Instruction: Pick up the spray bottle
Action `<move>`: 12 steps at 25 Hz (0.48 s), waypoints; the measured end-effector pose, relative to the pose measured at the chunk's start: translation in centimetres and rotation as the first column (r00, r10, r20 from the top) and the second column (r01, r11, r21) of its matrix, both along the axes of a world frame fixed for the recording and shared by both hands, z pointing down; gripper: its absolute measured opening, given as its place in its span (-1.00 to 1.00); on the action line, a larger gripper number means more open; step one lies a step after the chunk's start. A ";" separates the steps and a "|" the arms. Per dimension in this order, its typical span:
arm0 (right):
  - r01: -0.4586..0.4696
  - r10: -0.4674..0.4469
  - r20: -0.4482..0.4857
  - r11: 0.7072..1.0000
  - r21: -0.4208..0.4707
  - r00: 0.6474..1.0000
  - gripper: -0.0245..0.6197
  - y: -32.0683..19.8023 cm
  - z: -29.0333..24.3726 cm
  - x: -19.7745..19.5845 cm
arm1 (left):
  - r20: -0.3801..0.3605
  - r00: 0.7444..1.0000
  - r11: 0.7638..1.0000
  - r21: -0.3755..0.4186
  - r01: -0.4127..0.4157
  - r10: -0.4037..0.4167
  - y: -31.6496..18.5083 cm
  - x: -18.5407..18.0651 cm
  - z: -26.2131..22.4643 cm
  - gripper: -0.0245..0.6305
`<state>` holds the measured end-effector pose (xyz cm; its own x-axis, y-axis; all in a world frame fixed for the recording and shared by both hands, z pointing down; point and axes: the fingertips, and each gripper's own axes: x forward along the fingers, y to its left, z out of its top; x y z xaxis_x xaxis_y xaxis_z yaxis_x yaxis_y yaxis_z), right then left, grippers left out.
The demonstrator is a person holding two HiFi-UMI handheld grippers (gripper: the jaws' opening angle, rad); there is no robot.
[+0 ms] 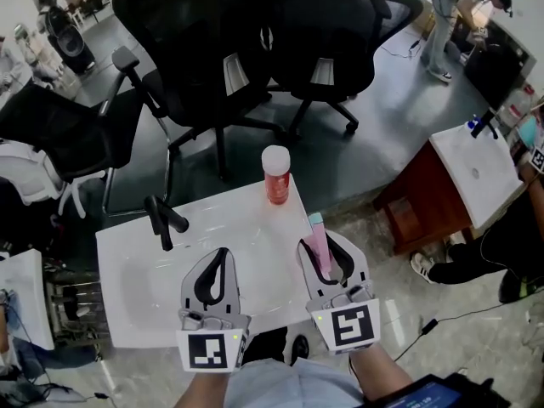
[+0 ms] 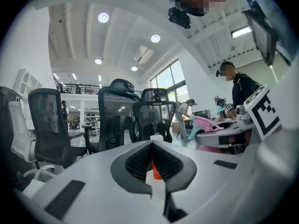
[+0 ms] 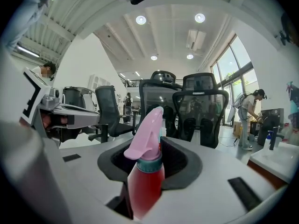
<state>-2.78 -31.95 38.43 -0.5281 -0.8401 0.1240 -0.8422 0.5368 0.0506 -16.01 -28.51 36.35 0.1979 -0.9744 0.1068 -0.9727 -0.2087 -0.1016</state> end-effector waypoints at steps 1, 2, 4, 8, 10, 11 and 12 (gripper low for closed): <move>0.000 0.000 0.002 1.000 0.009 1.000 -0.48 0.3 -0.4 0.1 | -0.001 1.000 1.000 0.008 -0.001 0.001 0.4 0.1 -0.3 -0.87; 0.000 0.000 0.002 1.000 0.018 1.000 -0.48 0.7 -0.9 0.2 | -0.001 1.000 1.000 0.015 -0.002 0.002 0.7 0.3 -0.6 -0.87; 0.003 -0.003 -0.001 0.999 0.037 1.000 -0.48 1.3 -1.8 0.5 | 0.001 1.000 1.000 0.027 -0.005 0.005 1.4 0.6 -1.1 -0.87; 0.002 -0.003 0.007 0.998 0.068 1.000 -0.48 2.5 -3.8 0.9 | -0.010 1.000 0.999 0.045 -0.006 0.007 2.7 1.1 -2.1 -0.88; -0.001 -0.001 0.015 0.997 0.083 1.000 -0.48 3.1 -4.6 1.1 | -0.011 1.000 0.998 0.056 -0.007 0.008 3.2 1.4 -2.7 -0.88; -0.001 0.000 0.018 0.996 0.090 1.000 -0.48 3.4 -5.0 1.3 | -0.009 1.000 0.998 0.063 -0.009 0.010 3.5 1.5 -3.0 -0.88; -0.003 0.001 0.020 0.995 0.096 1.000 -0.48 3.6 -5.3 1.4 | -0.006 1.000 0.998 0.069 -0.011 0.012 3.7 1.6 -3.2 -0.88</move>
<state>-1.42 -28.30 33.11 -0.5282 -0.8485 0.0321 -0.8444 0.5289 0.0852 -14.44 -24.85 33.14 0.2096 -0.9771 0.0377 -0.9710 -0.2125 -0.1095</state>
